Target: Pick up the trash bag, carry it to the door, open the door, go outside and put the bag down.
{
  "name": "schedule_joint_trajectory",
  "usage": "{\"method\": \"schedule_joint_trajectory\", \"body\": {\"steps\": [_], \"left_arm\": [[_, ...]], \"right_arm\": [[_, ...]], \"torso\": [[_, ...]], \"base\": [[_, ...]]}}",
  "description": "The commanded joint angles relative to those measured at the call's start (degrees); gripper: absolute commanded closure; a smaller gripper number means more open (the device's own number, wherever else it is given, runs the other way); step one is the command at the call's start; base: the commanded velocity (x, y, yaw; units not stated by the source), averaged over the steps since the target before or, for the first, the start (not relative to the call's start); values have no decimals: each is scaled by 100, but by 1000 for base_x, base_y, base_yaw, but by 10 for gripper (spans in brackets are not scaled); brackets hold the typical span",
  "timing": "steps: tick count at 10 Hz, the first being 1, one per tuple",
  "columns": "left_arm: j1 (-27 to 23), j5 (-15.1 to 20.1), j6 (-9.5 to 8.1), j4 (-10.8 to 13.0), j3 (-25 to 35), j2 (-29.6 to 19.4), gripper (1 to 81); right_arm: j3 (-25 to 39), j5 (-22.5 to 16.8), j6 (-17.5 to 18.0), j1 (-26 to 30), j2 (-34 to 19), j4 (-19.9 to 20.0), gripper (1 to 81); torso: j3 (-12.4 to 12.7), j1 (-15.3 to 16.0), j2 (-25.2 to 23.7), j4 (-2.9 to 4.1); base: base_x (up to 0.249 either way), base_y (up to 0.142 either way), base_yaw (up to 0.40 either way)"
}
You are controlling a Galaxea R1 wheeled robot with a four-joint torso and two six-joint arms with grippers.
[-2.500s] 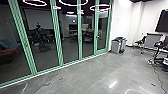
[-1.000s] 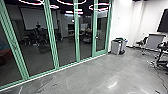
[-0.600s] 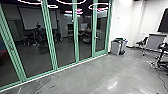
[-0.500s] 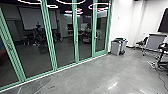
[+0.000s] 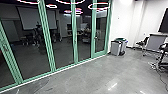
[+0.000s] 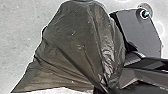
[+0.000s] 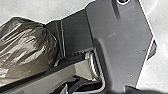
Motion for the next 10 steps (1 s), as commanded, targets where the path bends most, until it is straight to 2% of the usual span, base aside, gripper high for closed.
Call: {"method": "schedule_joint_trajectory", "body": {"steps": [1,10], "left_arm": [[-392,314,29,-5,-6,-13,811],[-392,314,29,5,-15,-13,811]], "right_arm": [[36,-301,-19,276,30,-66,10],[36,-301,-19,267,30,-66,10]], "torso": [[0,0,0,0],[2,-4,-2,0]], "base": [[135,-61,0],[135,0,0]]}}
